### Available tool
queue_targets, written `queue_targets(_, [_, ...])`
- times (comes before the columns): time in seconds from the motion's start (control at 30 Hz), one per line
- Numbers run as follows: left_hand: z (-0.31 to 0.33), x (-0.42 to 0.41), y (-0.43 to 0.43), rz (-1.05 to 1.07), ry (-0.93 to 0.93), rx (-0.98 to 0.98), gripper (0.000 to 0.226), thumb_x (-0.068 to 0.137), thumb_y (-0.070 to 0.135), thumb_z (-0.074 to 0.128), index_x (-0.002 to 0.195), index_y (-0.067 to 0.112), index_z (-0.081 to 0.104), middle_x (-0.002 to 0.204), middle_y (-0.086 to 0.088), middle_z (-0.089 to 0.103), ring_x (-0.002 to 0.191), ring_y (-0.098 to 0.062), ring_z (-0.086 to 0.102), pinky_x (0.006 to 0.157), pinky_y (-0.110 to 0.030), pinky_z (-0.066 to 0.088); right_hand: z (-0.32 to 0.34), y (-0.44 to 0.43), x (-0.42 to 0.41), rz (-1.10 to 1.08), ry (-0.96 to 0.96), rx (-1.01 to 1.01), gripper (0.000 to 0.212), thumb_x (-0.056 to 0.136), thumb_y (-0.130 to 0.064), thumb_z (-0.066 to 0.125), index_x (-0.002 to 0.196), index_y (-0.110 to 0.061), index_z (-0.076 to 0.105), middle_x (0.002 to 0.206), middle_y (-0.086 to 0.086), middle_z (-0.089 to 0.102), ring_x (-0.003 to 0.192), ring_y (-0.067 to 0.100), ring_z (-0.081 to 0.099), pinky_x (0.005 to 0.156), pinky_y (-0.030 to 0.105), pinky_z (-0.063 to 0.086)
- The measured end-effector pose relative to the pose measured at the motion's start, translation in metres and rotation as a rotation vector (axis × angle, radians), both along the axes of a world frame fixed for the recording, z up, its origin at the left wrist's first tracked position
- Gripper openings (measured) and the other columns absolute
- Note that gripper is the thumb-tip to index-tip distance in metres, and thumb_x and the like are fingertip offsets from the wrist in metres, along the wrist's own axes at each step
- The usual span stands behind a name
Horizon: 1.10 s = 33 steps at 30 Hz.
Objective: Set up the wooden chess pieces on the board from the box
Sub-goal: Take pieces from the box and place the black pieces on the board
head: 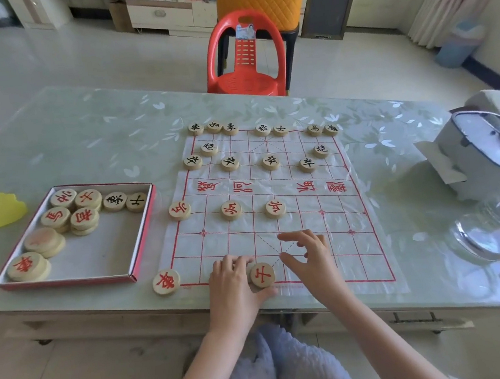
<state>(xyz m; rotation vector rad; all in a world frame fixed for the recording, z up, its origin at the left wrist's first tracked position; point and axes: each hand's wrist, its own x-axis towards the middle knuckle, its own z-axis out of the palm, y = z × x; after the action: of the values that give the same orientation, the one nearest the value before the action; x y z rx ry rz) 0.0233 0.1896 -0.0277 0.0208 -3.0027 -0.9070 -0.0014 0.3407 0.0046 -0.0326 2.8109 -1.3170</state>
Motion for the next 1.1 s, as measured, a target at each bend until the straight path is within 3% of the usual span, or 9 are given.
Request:
queue_targets(0.17, [0.016, -0.007, -0.036, 0.056, 0.070, 0.101, 0.063, 0.067, 0.061, 0.065, 0.118, 0.025, 0.056, 0.110, 0.006, 0.053, 0.107, -0.014, 0.045, 0.092, -0.026, 0.037, 0.008, -0.025, -0.010, 0.060, 0.009, -0.030, 0.028, 0.088, -0.017, 0.060, 0.113, -0.029, 0.058, 0.110, -0.016, 0.050, 0.105, 0.009, 0.039, 0.087, 0.019, 0.033])
queue_targets(0.37, [0.028, -0.035, -0.142, 0.275, 0.149, 0.080, 0.028, 0.082, 0.023, 0.067, 0.108, 0.013, 0.063, 0.103, -0.005, 0.062, 0.097, -0.024, 0.054, 0.082, -0.032, 0.042, 0.021, -0.089, -0.034, 0.201, 0.044, -0.036, 0.028, 0.087, -0.018, 0.060, 0.114, -0.025, 0.059, 0.110, -0.014, 0.051, 0.108, 0.012, 0.040, 0.090, 0.025, 0.036])
queue_targets(0.57, [0.020, -0.060, -0.226, 0.449, 0.108, -0.030, 0.034, 0.079, 0.011, 0.068, 0.112, 0.009, 0.061, 0.113, -0.013, 0.062, 0.107, -0.031, 0.053, 0.092, -0.043, 0.044, 0.021, -0.156, -0.069, 0.300, 0.064, 0.026, 0.029, 0.087, -0.018, 0.059, 0.116, -0.021, 0.060, 0.117, -0.003, 0.058, 0.111, 0.018, 0.041, 0.094, 0.027, 0.036])
queue_targets(0.77, [0.011, -0.083, -0.261, 0.489, 0.187, -0.043, 0.037, 0.074, 0.015, 0.073, 0.110, 0.009, 0.063, 0.112, -0.017, 0.058, 0.107, -0.036, 0.053, 0.090, -0.043, 0.043, 0.014, -0.212, -0.103, 0.369, 0.037, 0.051, 0.033, 0.086, -0.016, 0.058, 0.118, -0.020, 0.059, 0.117, 0.000, 0.058, 0.110, 0.021, 0.040, 0.094, 0.029, 0.034])
queue_targets(0.93, [0.000, -0.095, -0.267, 0.483, 0.210, -0.074, 0.037, 0.071, 0.025, 0.076, 0.105, 0.014, 0.063, 0.107, -0.010, 0.062, 0.108, -0.032, 0.051, 0.090, -0.040, 0.039, 0.000, -0.243, -0.119, 0.358, 0.029, 0.075, 0.034, 0.083, -0.014, 0.059, 0.116, -0.018, 0.060, 0.113, 0.002, 0.059, 0.108, 0.024, 0.040, 0.095, 0.033, 0.036])
queue_targets(1.1, [-0.003, -0.102, -0.267, 0.504, 0.228, -0.112, 0.043, 0.069, 0.028, 0.076, 0.107, 0.013, 0.062, 0.107, -0.010, 0.063, 0.108, -0.032, 0.050, 0.090, -0.039, 0.038, -0.005, -0.260, -0.130, 0.398, 0.043, 0.126, 0.035, 0.086, -0.015, 0.055, 0.120, -0.020, 0.059, 0.123, 0.001, 0.056, 0.113, 0.024, 0.035, 0.098, 0.031, 0.030])
